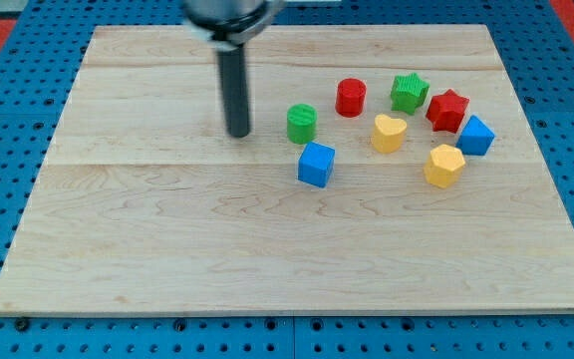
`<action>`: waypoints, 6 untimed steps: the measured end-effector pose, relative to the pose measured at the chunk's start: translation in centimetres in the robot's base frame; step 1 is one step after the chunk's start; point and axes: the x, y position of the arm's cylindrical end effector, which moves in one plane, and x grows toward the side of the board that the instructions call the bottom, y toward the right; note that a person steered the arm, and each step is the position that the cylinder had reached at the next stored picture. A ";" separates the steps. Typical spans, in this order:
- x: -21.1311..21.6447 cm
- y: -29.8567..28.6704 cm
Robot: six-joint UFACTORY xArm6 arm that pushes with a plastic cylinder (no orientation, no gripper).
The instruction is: Place your arm below the yellow hexagon
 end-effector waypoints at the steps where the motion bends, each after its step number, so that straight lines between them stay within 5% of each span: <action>1: 11.4 0.3; 2: 15.1 11.7; 3: 13.1 24.1; 6: 4.6 30.3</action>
